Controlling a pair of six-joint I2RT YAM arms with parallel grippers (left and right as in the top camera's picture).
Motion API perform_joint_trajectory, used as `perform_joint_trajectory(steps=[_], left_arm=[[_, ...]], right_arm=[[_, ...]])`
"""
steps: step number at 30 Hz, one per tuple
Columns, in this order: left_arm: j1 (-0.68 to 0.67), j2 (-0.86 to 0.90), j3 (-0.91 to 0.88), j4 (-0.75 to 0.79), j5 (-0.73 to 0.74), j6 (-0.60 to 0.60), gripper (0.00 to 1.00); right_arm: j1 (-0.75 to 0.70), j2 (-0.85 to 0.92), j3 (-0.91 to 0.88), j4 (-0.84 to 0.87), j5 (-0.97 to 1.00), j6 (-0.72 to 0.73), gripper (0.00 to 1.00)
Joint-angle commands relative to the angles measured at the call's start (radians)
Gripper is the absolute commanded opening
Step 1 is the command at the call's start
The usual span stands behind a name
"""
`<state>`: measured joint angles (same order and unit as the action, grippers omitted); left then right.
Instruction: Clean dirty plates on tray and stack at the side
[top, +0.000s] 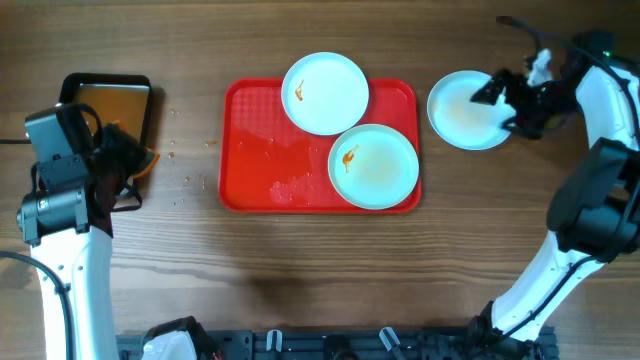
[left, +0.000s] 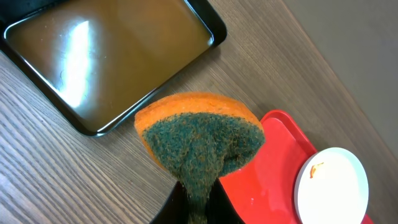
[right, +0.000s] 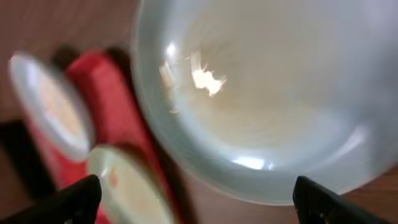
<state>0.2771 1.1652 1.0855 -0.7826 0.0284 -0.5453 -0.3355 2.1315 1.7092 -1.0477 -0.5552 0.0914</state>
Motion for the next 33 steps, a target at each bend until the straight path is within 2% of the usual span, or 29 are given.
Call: perform_joint_trajectory(steps=[1,2,4,7,9,10,14,15,17,19,20,21,25,29,33], left_arm=[[0.006,0.035,-0.005,0.004,0.009,-0.010,0.04],[0.006,0.049,-0.005,0.004,0.010,-0.010,0.04],[0.006,0.078,-0.005,0.007,0.058,-0.010,0.04],[0.006,0.108,-0.005,0.007,0.110,-0.009,0.04],[0.006,0.109,-0.005,0.006,0.110,-0.009,0.04],[0.006,0.109,-0.005,0.003,0.110,-0.009,0.04],[0.006,0.109,-0.005,0.003,0.110,-0.009,0.04],[0.006,0.109,-0.005,0.003,0.110,-0.009,0.04],[0.006,0.109,-0.005,0.003,0.109,-0.009,0.04],[0.006,0.109,-0.005,0.003,0.110,-0.009,0.04],[0.006,0.109,-0.005,0.003,0.110,-0.010,0.04],[0.006,0.109,-0.005,0.004,0.110,-0.010,0.04],[0.006,0.109,-0.005,0.003,0.123,-0.009,0.04],[-0.003,0.109,-0.005,0.005,0.222,0.025,0.04],[-0.081,0.113,-0.005,0.008,0.237,0.069,0.04]], right_arm=[[0.187,-0.028,0.106,-0.064,-0.145,-0.062,1.00],[0.258,-0.028,0.125,-0.035,-0.066,-0.051,1.00],[0.405,-0.022,0.121,0.083,0.189,0.079,1.00],[0.583,0.018,0.121,0.246,0.367,0.101,0.99],[0.661,0.053,0.116,0.297,0.583,0.206,0.99],[0.682,0.089,0.116,0.311,0.622,0.251,0.98],[0.686,0.172,0.116,0.357,0.599,0.248,0.93],[0.682,0.187,0.116,0.377,0.571,0.218,0.79],[0.681,0.203,0.116,0.404,0.516,0.194,0.60],[0.684,0.212,0.116,0.410,0.449,0.193,0.58],[0.688,0.213,0.116,0.405,0.406,0.194,0.35],[0.691,0.213,0.116,0.399,0.363,0.195,0.27],[0.730,0.213,0.116,0.344,0.283,0.196,0.15],[0.780,0.213,0.116,0.286,0.283,0.194,0.04],[0.849,0.214,0.116,0.227,0.293,0.185,0.04]])
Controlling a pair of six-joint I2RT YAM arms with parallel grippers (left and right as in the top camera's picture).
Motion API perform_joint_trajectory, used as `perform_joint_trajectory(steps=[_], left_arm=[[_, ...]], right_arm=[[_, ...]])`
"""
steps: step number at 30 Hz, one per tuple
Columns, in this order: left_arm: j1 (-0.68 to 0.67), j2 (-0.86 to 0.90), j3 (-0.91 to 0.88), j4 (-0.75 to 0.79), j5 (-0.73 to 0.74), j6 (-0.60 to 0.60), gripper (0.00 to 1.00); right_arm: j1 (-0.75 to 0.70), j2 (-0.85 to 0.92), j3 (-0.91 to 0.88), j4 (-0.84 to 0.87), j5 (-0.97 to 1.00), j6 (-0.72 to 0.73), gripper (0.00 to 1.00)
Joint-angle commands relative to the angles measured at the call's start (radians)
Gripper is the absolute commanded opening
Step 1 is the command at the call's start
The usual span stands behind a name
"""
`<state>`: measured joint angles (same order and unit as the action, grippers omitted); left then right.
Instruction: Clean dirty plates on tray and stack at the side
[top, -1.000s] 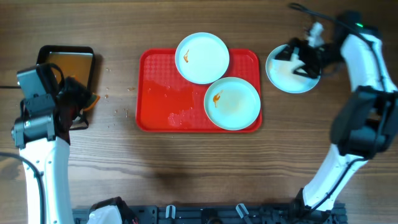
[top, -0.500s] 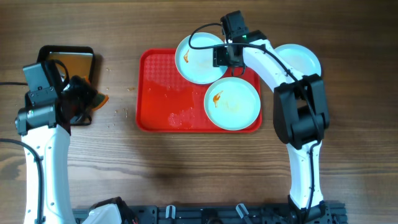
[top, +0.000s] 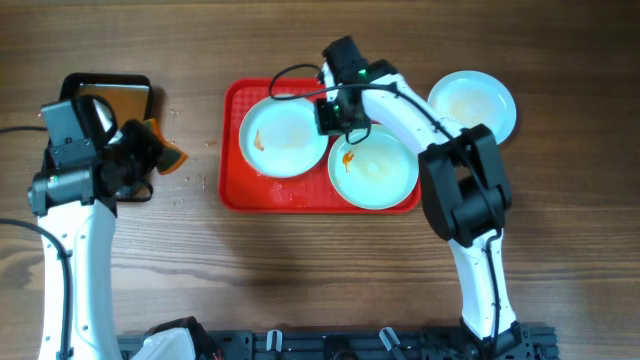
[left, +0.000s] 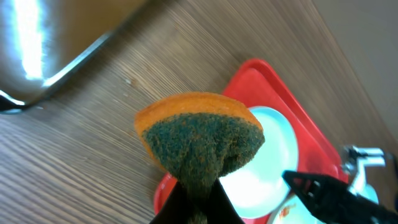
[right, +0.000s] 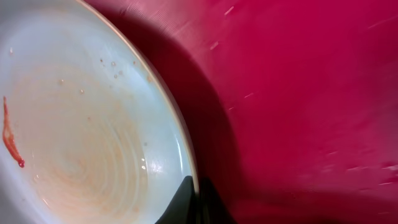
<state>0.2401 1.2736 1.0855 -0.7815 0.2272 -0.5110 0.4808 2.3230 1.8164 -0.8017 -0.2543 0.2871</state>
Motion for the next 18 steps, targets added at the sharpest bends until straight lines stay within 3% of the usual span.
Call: perform_joint_trajectory(steps=[1,7,13,18], left_arm=[[-0.061,0.014,-0.005,0.007,0.038,0.035,0.04],[-0.220,0.150,-0.005,0.032,0.039,0.032,0.04],[-0.392,0.395,-0.005,0.187,0.056,-0.006,0.04],[-0.406,0.549,-0.005,0.345,0.222,-0.021,0.04]], right_arm=[[0.041,0.023,0.008,-0.028,-0.006,-0.011,0.04],[0.066,0.024,-0.010,-0.045,0.051,-0.007,0.04],[0.066,0.026,-0.059,-0.026,0.051,0.011,0.04],[0.066,0.027,-0.059,-0.015,0.051,0.010,0.04]])
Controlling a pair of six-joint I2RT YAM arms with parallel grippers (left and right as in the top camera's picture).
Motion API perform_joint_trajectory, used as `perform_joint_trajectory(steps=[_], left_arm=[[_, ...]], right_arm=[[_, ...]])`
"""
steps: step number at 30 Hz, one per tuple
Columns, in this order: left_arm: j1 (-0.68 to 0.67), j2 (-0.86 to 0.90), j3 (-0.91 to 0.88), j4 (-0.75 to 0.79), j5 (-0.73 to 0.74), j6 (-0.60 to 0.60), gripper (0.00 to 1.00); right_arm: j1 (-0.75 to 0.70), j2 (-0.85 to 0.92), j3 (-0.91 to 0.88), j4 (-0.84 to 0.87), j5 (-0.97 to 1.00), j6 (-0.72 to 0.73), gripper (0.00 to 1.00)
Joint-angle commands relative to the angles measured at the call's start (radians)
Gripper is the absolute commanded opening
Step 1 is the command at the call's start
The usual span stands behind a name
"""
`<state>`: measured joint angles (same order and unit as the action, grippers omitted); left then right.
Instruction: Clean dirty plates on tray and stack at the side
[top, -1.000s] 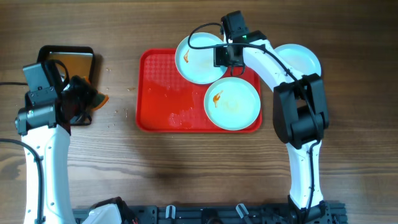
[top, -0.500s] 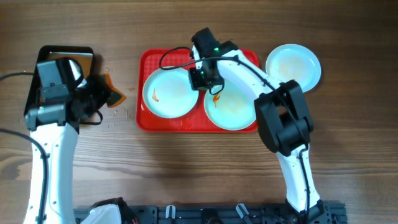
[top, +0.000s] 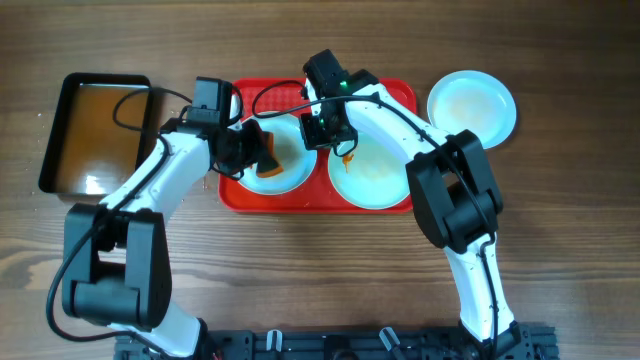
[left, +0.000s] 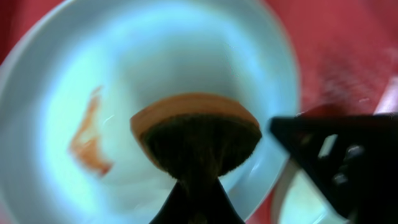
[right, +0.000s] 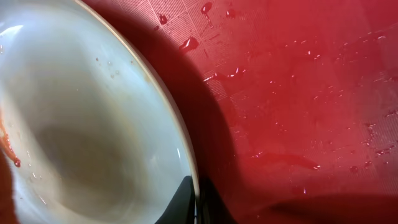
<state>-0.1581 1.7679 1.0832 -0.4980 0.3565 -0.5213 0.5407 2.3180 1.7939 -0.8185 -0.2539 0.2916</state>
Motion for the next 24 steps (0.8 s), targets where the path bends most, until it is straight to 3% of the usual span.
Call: perform_joint_trajectory(steps=[1,6,12,17,21,22,24], left_arm=[[-0.010,0.073,-0.002,0.074,0.092,-0.011,0.04],[-0.021,0.182,-0.002,0.173,0.069,-0.004,0.04],[-0.020,0.195,-0.002,0.006,-0.486,0.119,0.04],[-0.021,0.113,-0.002,-0.035,-0.739,0.130,0.04],[-0.026,-0.032,0.015,-0.033,-0.766,0.144,0.04],[-0.030,-0.063,0.016,-0.029,-0.726,0.144,0.04],[-0.032,-0.125,0.016,-0.014,-0.467,0.122,0.04]], right_arm=[[0.006,0.032,-0.037,0.003,0.051,0.005,0.04],[0.006,0.033,-0.042,0.006,0.051,0.003,0.04],[0.006,0.033,-0.042,0.005,0.055,0.004,0.04],[0.006,0.033,-0.042,0.005,0.055,0.003,0.04],[0.006,0.033,-0.042,0.006,0.056,0.004,0.04],[0.006,0.033,-0.042,0.006,0.063,0.005,0.04],[0.006,0.033,-0.042,0.006,0.063,0.006,0.04]])
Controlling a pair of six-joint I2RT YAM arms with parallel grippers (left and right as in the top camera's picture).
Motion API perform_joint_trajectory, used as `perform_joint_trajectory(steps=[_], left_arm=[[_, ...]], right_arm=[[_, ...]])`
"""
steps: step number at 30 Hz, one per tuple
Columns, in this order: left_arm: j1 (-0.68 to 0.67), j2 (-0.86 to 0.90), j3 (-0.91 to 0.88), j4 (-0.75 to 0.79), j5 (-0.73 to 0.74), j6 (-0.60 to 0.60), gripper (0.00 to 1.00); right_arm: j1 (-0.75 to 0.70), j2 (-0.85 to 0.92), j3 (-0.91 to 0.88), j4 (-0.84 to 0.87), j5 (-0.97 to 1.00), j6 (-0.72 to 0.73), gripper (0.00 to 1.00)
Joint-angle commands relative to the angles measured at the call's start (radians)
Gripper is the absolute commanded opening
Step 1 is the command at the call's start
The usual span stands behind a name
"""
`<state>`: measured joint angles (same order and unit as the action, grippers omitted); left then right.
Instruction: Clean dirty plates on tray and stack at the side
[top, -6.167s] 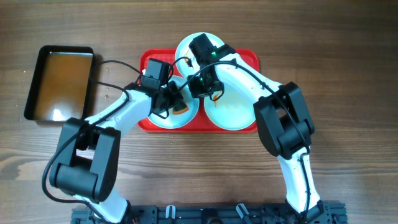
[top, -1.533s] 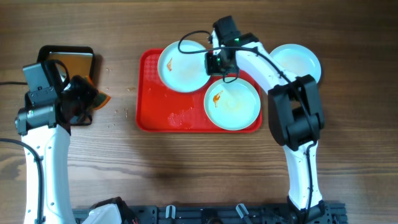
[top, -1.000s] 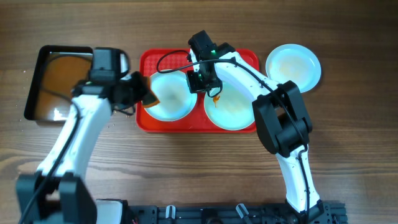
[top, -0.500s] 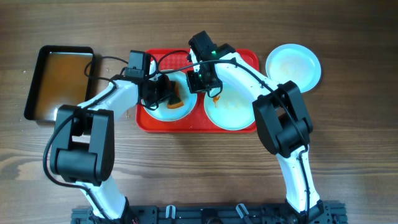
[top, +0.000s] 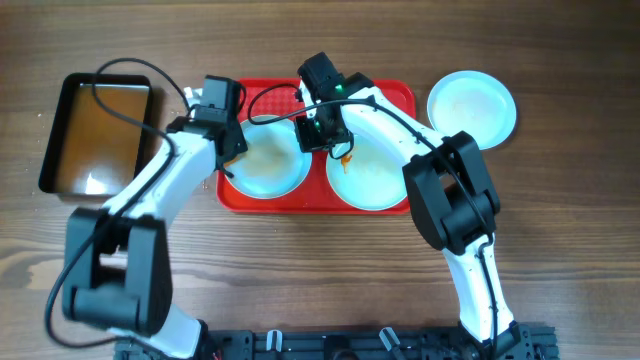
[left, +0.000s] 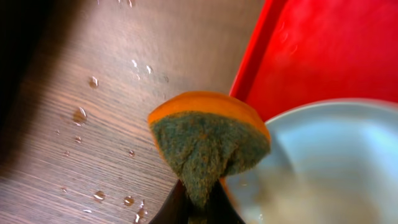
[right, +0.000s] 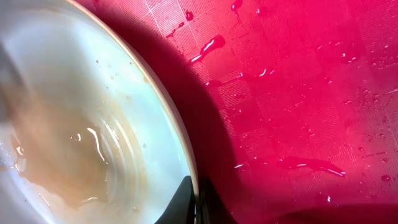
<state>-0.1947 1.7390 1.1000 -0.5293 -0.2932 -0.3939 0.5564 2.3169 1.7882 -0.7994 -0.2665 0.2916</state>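
On the red tray (top: 400, 95) sit two pale plates. My right gripper (top: 316, 132) is shut on the right rim of the left plate (top: 268, 165), whose rim (right: 180, 143) runs between the fingers. That plate's bowl (right: 74, 130) shows a thin brownish wet film. My left gripper (top: 226, 152) is shut on an orange sponge with a green scouring face (left: 208, 140), at the plate's left rim (left: 311, 162) by the tray's left edge. The second plate (top: 378, 178) carries an orange stain.
A third pale plate (top: 472, 108) lies on the wood to the right of the tray. A black pan of brownish water (top: 95, 135) stands at the far left. Water drops (left: 81, 115) dot the table beside the tray (left: 323, 43).
The sponge was pressed into the middle of the left plate beside an orange streak; now it is at the plate's left rim, and the streak is smeared to a faint film. The right grip is unchanged.
First the left gripper held the sponge by the black pan while the right gripper was open at the plate off the tray. Then the right gripper was shut on a tray plate's rim. Then the sponge was on that plate, and now its stain is wiped thin.
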Motion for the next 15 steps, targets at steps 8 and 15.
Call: perform_joint_trajectory(steps=[8,15], left_arm=[[-0.046,0.060,-0.003,0.029,0.475,-0.113,0.04],[-0.047,0.103,-0.003,-0.179,0.014,-0.112,0.04]], right_arm=[[-0.010,0.034,-0.037,-0.006,0.078,0.007,0.04],[-0.010,0.034,-0.048,-0.001,0.079,0.008,0.04]])
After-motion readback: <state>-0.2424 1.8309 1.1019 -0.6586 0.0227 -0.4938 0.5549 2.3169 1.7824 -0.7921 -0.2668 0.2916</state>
